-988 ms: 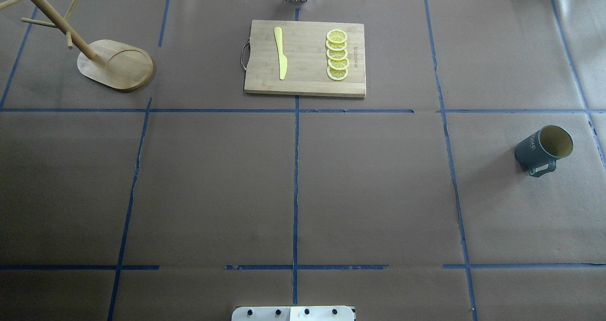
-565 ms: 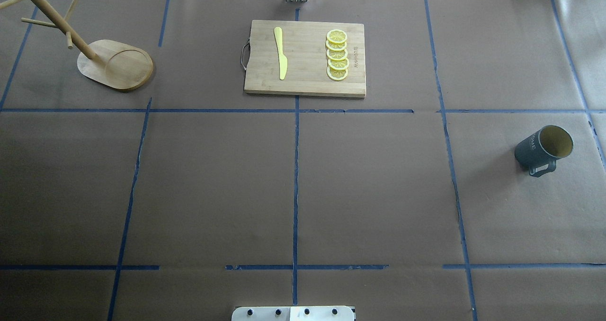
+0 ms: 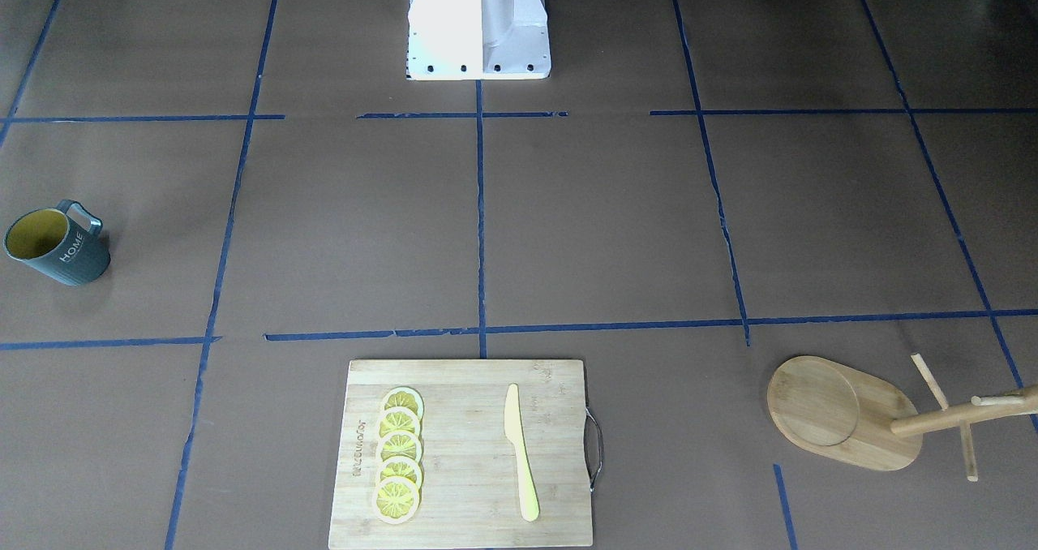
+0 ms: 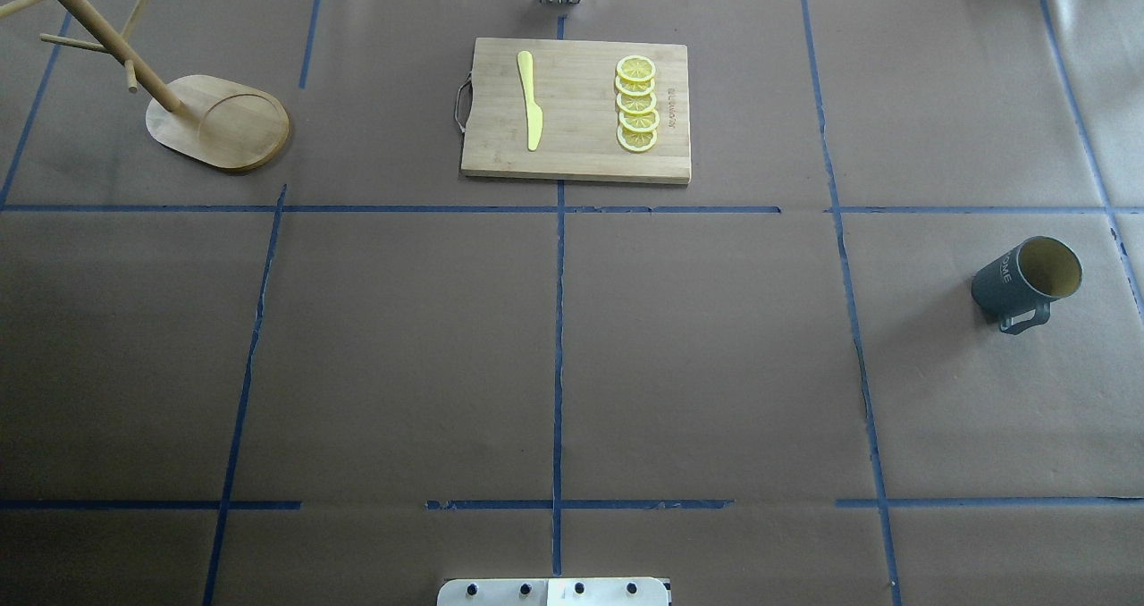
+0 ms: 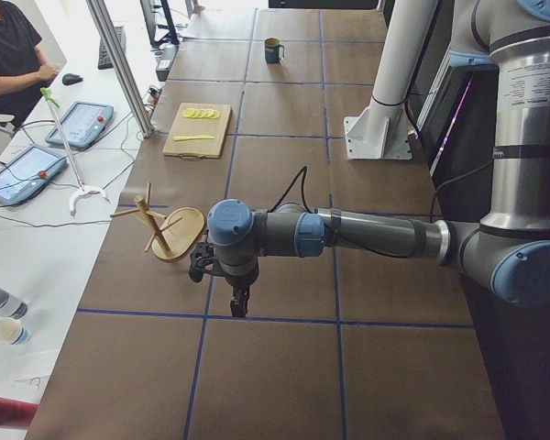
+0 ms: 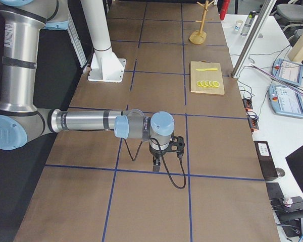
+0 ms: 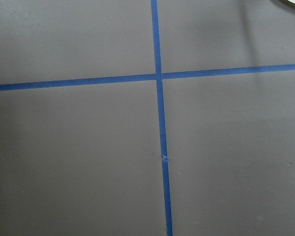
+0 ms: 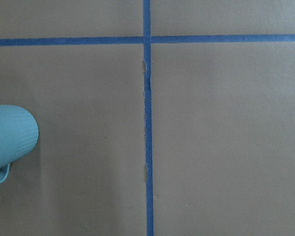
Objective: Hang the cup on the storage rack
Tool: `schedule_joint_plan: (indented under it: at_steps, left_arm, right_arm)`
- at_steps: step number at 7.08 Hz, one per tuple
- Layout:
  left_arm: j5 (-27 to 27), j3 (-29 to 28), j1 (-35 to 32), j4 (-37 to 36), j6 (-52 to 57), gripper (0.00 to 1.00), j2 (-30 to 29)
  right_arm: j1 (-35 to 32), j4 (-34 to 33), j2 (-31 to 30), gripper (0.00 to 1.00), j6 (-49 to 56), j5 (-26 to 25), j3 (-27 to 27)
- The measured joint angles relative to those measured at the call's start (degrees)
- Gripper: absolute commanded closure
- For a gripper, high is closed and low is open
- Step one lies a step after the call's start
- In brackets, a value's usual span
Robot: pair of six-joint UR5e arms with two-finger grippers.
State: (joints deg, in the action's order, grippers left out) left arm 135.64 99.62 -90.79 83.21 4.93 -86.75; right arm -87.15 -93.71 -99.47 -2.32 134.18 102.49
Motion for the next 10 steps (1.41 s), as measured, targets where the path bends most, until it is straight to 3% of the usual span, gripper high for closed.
schedule_joint_plan:
  at_steps: [3, 7, 10]
  left_arm:
    - [0.03, 0.21, 0.06, 0.01, -0.22, 0.0, 0.14]
    - [0.06, 0.39, 0.09, 0.07, -0.37, 0.0, 0.18]
    - [0.06, 0.4, 0.09, 0.02, -0.44, 0.0, 0.21]
  right_arm:
    - [2.17, 0.35, 0.62, 0.0, -0.19, 0.57, 0.27]
    - [11.9, 13.3, 1.24, 0.02, -11.92, 1.12, -0.77]
    - [15.13, 15.32, 6.43, 0.02, -15.12, 1.0, -5.72]
